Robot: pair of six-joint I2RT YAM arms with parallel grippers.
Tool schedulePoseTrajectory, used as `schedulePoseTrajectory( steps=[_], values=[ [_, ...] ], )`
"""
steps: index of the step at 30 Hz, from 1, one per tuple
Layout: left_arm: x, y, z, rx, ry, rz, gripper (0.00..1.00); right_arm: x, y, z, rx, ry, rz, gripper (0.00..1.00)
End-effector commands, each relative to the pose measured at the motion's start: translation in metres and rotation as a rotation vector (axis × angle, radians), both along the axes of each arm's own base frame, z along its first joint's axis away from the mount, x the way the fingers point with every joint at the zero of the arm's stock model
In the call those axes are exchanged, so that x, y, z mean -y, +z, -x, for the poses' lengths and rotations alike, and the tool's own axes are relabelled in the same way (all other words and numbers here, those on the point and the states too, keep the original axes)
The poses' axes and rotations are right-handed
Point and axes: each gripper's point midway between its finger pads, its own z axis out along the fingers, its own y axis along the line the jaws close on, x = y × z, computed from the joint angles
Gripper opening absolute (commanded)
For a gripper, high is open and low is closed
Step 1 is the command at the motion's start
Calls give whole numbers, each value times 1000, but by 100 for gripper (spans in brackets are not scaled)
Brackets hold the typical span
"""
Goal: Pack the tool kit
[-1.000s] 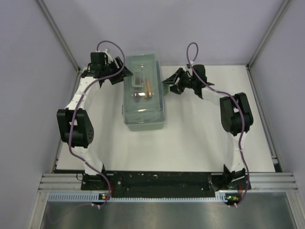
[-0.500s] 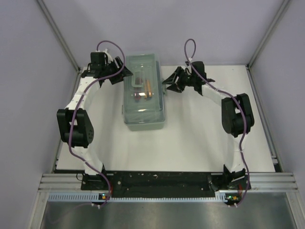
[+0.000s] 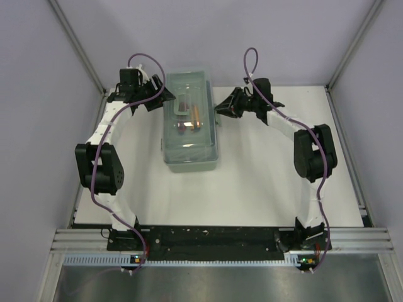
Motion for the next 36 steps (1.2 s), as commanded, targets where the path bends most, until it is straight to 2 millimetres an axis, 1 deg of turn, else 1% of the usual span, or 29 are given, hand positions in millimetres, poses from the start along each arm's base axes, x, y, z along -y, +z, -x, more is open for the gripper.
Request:
schedulePoseTrajectory(
  steps=[1, 6, 10, 14, 18, 21, 22, 25, 28, 30, 31, 33, 34, 36],
  values=[
    [6, -46, 7, -110, -20, -34, 69, -44, 24, 31, 40, 152, -67, 26],
    [6, -45, 7, -108, -18, -38, 69, -44, 9, 30, 2, 146, -46, 15],
    [5, -47, 7, -115, -17, -41, 69, -43, -6, 31, -20, 147, -32, 13],
    [5, -47, 8, -113, -18, -44, 68, -44, -15, 28, -24, 144, -51, 11],
    [4, -47, 7, -114, -17, -50, 69, -47, -19, 25, -5, 157, -106, 10],
    [3, -47, 8, -116, -20, -59, 68, -44, -13, 22, 30, 150, -111, 10],
    [3, -46, 8, -115, -19, -62, 68, -40, -6, 20, 52, 137, -108, 10],
    [2, -46, 8, -113, -17, -65, 68, -26, 7, 12, 92, 94, -84, 17],
    [3, -45, 7, -114, -21, -60, 68, -7, 21, 3, 124, 34, -97, 34],
    [3, -44, 7, -111, -20, -61, 69, 11, 24, -4, 133, -19, -100, 45],
    [3, -45, 7, -114, -19, -62, 69, 19, 27, -8, 142, -44, -104, 48],
    [3, -46, 6, -117, -19, -62, 69, 34, 26, -11, 143, -89, -107, 53],
    [3, -46, 6, -115, -18, -63, 69, 40, 26, -11, 151, -101, -113, 56],
    [2, -47, 6, -119, -18, -65, 68, 45, 28, -11, 167, -113, -135, 59]
  ],
)
